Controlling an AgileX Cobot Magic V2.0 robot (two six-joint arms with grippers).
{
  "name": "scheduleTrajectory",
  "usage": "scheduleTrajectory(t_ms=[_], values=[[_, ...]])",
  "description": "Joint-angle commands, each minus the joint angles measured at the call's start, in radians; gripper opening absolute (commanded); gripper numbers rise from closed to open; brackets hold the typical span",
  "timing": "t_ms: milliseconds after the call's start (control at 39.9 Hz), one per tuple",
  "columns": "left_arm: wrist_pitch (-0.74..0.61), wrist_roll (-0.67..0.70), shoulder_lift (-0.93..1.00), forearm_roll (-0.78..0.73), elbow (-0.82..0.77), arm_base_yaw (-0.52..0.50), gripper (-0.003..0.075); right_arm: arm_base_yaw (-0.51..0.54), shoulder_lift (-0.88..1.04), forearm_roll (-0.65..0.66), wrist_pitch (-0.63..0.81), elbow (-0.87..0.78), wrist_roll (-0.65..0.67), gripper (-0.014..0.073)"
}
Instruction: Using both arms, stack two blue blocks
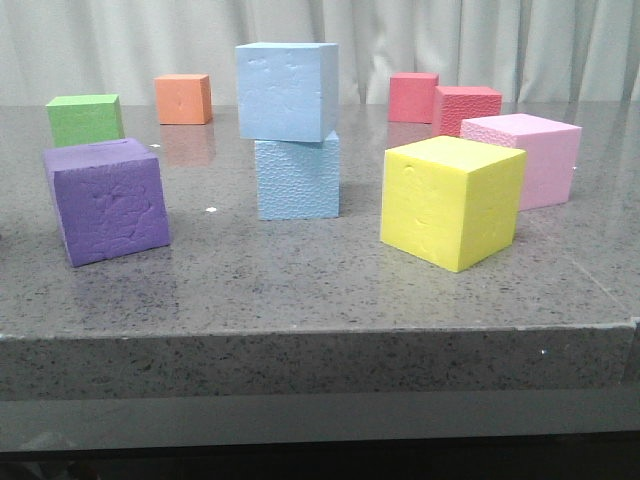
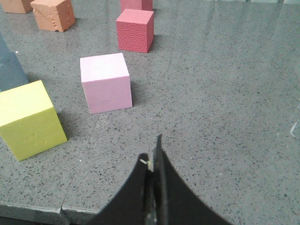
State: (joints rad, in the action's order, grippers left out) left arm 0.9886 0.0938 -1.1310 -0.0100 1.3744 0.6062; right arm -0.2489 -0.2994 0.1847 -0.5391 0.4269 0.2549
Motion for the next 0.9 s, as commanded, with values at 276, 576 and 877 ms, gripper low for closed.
scheduleTrajectory(t_ms=[276,576,877], values=[[-0.411,-0.002,0.582,-0.022,-0.501,0.005,-0.002,0.005,-0.007,0.012,0.069,0.025,-0.005,-0.0067],[-0.471,-0.002,0.883,-0.038,-0.657,0.005,-0.002,0.005,-0.007,0.012,0.069,0.025,-0.005,-0.0067],[-0.467,-0.002,0.907,-0.038,-0.669,0.005,-0.002,0.005,-0.007,0.012,0.069,0.025,-0.005,-0.0067]])
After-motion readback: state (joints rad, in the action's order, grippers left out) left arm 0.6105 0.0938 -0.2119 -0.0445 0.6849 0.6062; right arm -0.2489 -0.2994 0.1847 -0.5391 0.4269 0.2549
